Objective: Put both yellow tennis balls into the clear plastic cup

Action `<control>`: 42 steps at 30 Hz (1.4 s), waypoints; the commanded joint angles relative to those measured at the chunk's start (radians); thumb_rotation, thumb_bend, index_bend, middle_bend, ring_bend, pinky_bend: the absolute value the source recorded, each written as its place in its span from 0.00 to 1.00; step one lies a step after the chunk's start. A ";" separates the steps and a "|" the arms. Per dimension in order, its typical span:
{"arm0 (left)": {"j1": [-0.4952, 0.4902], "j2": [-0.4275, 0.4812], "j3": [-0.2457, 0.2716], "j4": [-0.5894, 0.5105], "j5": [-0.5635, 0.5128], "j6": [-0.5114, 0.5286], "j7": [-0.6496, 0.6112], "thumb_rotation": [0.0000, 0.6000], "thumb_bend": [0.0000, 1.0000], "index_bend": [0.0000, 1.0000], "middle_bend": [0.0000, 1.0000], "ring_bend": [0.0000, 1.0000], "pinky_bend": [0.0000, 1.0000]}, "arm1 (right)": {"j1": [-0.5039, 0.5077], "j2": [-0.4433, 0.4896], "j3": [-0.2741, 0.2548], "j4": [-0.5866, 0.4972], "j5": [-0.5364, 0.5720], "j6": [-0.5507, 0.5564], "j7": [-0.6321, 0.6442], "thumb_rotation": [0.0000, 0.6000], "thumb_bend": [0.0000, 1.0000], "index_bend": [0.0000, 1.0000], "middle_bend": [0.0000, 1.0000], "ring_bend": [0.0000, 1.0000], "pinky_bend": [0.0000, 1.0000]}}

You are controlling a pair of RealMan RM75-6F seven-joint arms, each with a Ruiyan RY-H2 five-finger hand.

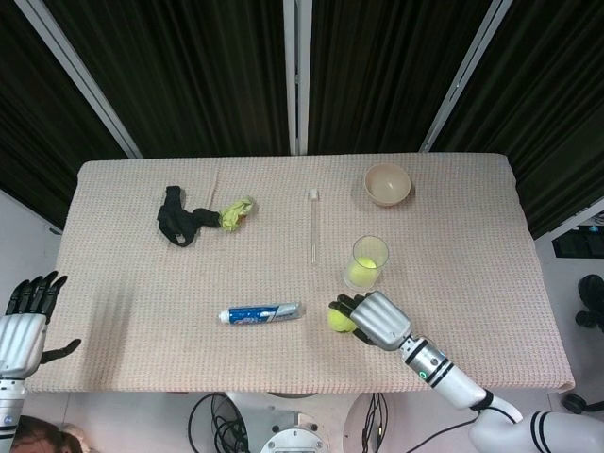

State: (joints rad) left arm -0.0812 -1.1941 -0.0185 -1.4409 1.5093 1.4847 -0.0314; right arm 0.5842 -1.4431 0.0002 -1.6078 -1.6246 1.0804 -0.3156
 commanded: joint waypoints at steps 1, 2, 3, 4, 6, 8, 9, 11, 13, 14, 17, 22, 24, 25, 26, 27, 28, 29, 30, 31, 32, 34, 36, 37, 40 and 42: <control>0.000 0.002 -0.001 -0.003 0.001 0.001 -0.001 1.00 0.07 0.05 0.00 0.00 0.00 | -0.005 0.053 0.049 -0.074 -0.078 0.115 0.028 1.00 0.32 0.77 0.61 0.53 0.71; 0.000 0.003 -0.001 -0.004 0.002 0.001 -0.001 1.00 0.07 0.05 0.00 0.00 0.00 | -0.005 0.064 0.064 -0.089 -0.090 0.140 0.030 1.00 0.31 0.78 0.61 0.53 0.71; -0.001 0.003 -0.001 -0.006 0.003 0.001 0.000 1.00 0.07 0.05 0.00 0.00 0.00 | -0.004 0.078 0.087 -0.107 -0.101 0.170 0.033 1.00 0.32 0.78 0.61 0.53 0.71; -0.001 0.003 -0.001 -0.007 0.003 0.001 0.002 1.00 0.07 0.05 0.00 0.00 0.00 | -0.003 0.086 0.106 -0.117 -0.103 0.189 0.033 1.00 0.32 0.79 0.61 0.53 0.71; -0.002 0.003 -0.001 -0.009 0.006 0.001 0.006 1.00 0.07 0.05 0.00 0.00 0.00 | -0.002 0.101 0.149 -0.131 -0.089 0.219 0.018 1.00 0.31 0.79 0.61 0.53 0.71; -0.003 0.003 0.000 -0.011 0.007 0.001 0.010 1.00 0.07 0.05 0.00 0.00 0.00 | -0.002 0.109 0.184 -0.128 -0.057 0.229 -0.003 1.00 0.31 0.79 0.61 0.53 0.71; -0.002 0.002 -0.001 -0.011 0.006 0.002 0.011 1.00 0.07 0.05 0.00 0.00 0.00 | -0.002 0.110 0.205 -0.119 -0.016 0.224 -0.014 1.00 0.32 0.79 0.61 0.53 0.71; -0.002 0.000 -0.001 -0.008 0.006 0.002 0.009 1.00 0.07 0.05 0.00 0.00 0.00 | -0.002 0.105 0.233 -0.102 0.061 0.207 -0.032 1.00 0.32 0.79 0.61 0.53 0.70; -0.002 -0.001 0.000 -0.005 0.003 -0.002 0.006 1.00 0.07 0.05 0.00 0.00 0.00 | 0.002 0.096 0.248 -0.070 0.122 0.183 -0.037 1.00 0.33 0.79 0.61 0.53 0.70; -0.002 0.000 0.000 -0.004 0.002 -0.005 0.005 1.00 0.07 0.05 0.00 0.00 0.00 | 0.002 0.093 0.248 -0.055 0.142 0.172 -0.035 1.00 0.33 0.79 0.61 0.53 0.70; -0.003 0.000 0.001 -0.002 -0.001 -0.010 0.005 1.00 0.07 0.05 0.00 0.00 0.00 | 0.003 0.079 0.240 -0.014 0.173 0.150 -0.022 1.00 0.33 0.77 0.60 0.53 0.69; -0.006 0.000 0.003 -0.007 -0.004 -0.023 0.013 1.00 0.07 0.05 0.00 0.00 0.00 | 0.008 0.070 0.232 0.020 0.187 0.139 -0.037 1.00 0.33 0.74 0.58 0.52 0.67; -0.007 0.000 0.002 -0.008 -0.006 -0.024 0.015 1.00 0.07 0.05 0.00 0.00 0.00 | 0.009 0.075 0.228 0.019 0.193 0.132 -0.033 1.00 0.32 0.71 0.57 0.50 0.66; -0.007 0.000 0.001 -0.008 -0.007 -0.024 0.015 1.00 0.07 0.05 0.00 0.00 0.00 | 0.010 0.080 0.227 0.017 0.194 0.126 -0.027 1.00 0.30 0.69 0.56 0.48 0.64; -0.007 0.000 0.001 -0.009 -0.007 -0.024 0.015 1.00 0.07 0.05 0.00 0.00 0.00 | 0.011 0.084 0.225 0.015 0.194 0.122 -0.018 1.00 0.29 0.67 0.54 0.46 0.63; -0.007 0.000 0.001 -0.009 -0.006 -0.024 0.015 1.00 0.07 0.05 0.00 0.00 0.00 | 0.012 0.090 0.222 0.013 0.191 0.116 -0.005 1.00 0.27 0.65 0.53 0.44 0.61; -0.008 0.000 0.001 -0.010 -0.006 -0.024 0.015 1.00 0.07 0.05 0.00 0.00 0.00 | 0.013 0.094 0.220 0.013 0.188 0.114 0.004 1.00 0.24 0.61 0.50 0.41 0.59; -0.008 0.001 0.001 -0.010 -0.006 -0.025 0.015 1.00 0.07 0.05 0.00 0.00 0.00 | 0.014 0.097 0.217 0.011 0.185 0.111 0.019 1.00 0.21 0.58 0.48 0.39 0.57; -0.008 0.001 0.002 -0.011 -0.006 -0.026 0.014 1.00 0.07 0.05 0.00 0.00 0.00 | 0.014 0.099 0.214 0.010 0.183 0.108 0.029 1.00 0.19 0.54 0.46 0.37 0.56; -0.009 0.001 0.003 -0.012 -0.006 -0.028 0.013 1.00 0.07 0.05 0.00 0.00 0.00 | 0.014 0.101 0.211 0.009 0.182 0.104 0.036 1.00 0.16 0.49 0.44 0.34 0.53; -0.009 0.002 0.004 -0.012 -0.006 -0.030 0.010 1.00 0.07 0.05 0.00 0.00 0.00 | 0.015 0.105 0.208 0.008 0.183 0.097 0.040 1.00 0.13 0.43 0.41 0.30 0.51; -0.009 0.003 0.006 -0.013 -0.007 -0.035 0.000 1.00 0.07 0.05 0.00 0.00 0.00 | 0.018 0.116 0.202 -0.001 0.201 0.072 0.042 1.00 0.08 0.29 0.33 0.23 0.45; -0.007 0.004 0.007 -0.011 -0.006 -0.033 -0.004 1.00 0.07 0.05 0.00 0.00 0.00 | 0.022 0.127 0.203 -0.013 0.216 0.054 0.050 1.00 0.04 0.11 0.21 0.12 0.34; -0.006 0.004 0.007 -0.010 -0.006 -0.031 -0.006 1.00 0.07 0.05 0.00 0.00 0.00 | 0.023 0.129 0.205 -0.016 0.216 0.054 0.055 1.00 0.03 0.04 0.16 0.08 0.29; -0.003 0.004 0.007 -0.009 -0.005 -0.026 -0.011 1.00 0.07 0.05 0.00 0.00 0.00 | 0.018 0.130 0.209 -0.018 0.191 0.088 0.079 1.00 0.03 0.00 0.09 0.01 0.23; -0.004 0.005 0.007 -0.010 -0.004 -0.025 -0.011 1.00 0.07 0.05 0.00 0.00 0.00 | 0.006 0.136 0.210 -0.023 0.163 0.131 0.098 1.00 0.03 0.00 0.08 0.00 0.21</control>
State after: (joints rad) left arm -0.0847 -1.1893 -0.0119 -1.4506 1.5056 1.4598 -0.0429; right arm 0.6005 -1.3125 0.2081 -1.6259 -1.4343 1.1729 -0.2386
